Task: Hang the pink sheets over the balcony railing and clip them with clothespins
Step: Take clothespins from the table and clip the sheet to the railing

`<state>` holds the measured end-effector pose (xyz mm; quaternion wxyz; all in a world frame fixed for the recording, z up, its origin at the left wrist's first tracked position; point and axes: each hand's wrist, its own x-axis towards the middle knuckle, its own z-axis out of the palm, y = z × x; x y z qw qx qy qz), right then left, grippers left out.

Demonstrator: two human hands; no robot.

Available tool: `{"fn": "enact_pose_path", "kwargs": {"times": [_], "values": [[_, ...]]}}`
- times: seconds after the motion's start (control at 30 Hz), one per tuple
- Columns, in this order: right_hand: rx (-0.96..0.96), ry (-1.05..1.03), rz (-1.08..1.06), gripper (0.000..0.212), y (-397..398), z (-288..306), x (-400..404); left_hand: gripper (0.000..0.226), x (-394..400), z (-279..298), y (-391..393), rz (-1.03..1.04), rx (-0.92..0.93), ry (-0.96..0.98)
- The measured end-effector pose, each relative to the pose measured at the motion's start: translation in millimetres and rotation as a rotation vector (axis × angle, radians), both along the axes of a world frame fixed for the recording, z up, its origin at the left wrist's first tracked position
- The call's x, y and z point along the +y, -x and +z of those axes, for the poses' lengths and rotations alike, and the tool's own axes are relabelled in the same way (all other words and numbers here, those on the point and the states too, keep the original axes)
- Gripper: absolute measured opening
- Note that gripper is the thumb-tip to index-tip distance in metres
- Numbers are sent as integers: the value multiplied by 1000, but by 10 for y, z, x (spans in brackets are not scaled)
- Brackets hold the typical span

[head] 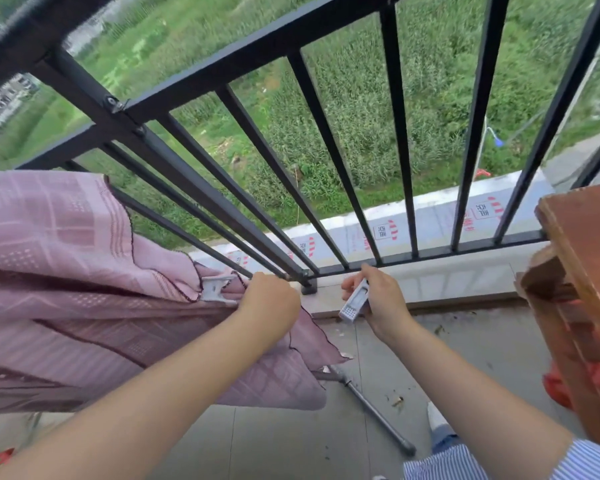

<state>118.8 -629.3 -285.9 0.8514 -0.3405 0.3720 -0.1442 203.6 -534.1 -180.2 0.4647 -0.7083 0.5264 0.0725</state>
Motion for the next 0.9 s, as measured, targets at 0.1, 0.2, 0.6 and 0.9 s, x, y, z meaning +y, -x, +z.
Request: {"fn": "enact_pose_path", "kwargs": {"times": [0.1, 0.2, 0.6, 0.9], "values": [[130, 175, 91, 57, 32, -108, 37, 24, 118, -69, -22, 31, 105, -24], [191, 251, 172, 49, 55, -203, 81, 38, 199, -38, -117, 38, 199, -111], [-61, 1010, 601, 13, -291, -236, 746, 21, 203, 281, -363, 107, 254, 129], [65, 1086, 524, 13, -305, -376, 592, 20, 346, 363, -285, -205, -116, 256]]}}
